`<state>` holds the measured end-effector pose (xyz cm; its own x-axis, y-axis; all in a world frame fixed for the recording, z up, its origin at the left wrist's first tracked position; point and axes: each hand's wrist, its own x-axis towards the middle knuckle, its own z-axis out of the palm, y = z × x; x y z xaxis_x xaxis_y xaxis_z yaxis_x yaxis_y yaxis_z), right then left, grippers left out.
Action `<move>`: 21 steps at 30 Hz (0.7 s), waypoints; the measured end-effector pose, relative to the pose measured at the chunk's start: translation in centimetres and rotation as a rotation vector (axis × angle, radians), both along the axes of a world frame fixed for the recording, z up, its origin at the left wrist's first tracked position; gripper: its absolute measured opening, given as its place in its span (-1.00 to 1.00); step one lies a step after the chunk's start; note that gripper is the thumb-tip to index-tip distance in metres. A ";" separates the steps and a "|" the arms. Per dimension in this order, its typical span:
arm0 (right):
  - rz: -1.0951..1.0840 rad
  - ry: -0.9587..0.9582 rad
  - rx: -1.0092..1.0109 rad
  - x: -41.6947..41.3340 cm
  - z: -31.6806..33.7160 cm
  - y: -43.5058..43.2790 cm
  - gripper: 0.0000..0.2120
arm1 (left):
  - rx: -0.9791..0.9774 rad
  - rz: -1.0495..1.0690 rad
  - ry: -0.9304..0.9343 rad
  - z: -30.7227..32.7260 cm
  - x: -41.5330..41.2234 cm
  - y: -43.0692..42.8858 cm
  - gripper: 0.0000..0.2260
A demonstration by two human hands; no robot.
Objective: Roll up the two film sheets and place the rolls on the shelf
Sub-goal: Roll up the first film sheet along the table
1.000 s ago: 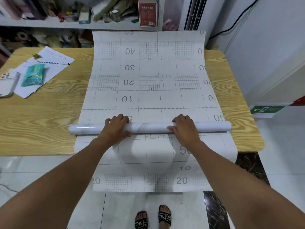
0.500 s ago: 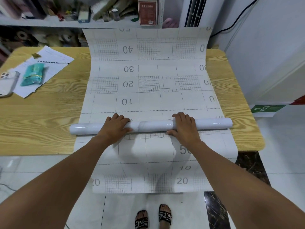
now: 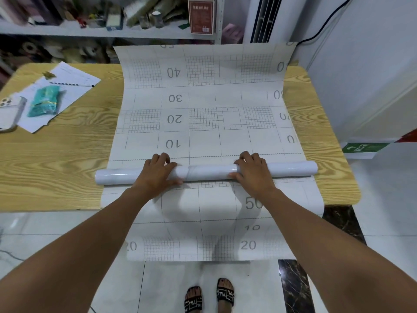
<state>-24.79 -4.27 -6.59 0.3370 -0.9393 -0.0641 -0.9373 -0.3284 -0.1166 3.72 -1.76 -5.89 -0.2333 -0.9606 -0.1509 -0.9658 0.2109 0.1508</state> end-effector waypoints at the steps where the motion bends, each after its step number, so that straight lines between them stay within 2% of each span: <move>1: 0.009 0.013 -0.001 0.0 0.1 0.0 -0.56 | 0.010 -0.002 -0.011 0.0 0.0 0.0 -0.44; 6: 0.022 0.026 -0.003 0.0 0.1 0.1 -0.58 | 0.026 0.002 0.010 0.0 -0.1 -0.3 -0.40; 13: -0.028 -0.059 -0.013 0.0 0.0 0.3 -0.58 | -0.003 0.033 0.049 -0.3 0.2 -0.6 -0.59; 21: -0.011 -0.035 -0.033 -0.3 -0.5 0.4 -0.48 | -0.034 0.026 0.047 -0.4 0.1 -0.5 -0.64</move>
<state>-25.11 -3.89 -7.07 0.3281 -0.9444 -0.0216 -0.9365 -0.3222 -0.1386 3.84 -2.22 -6.34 -0.2138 -0.9710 -0.1074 -0.9632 0.1912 0.1888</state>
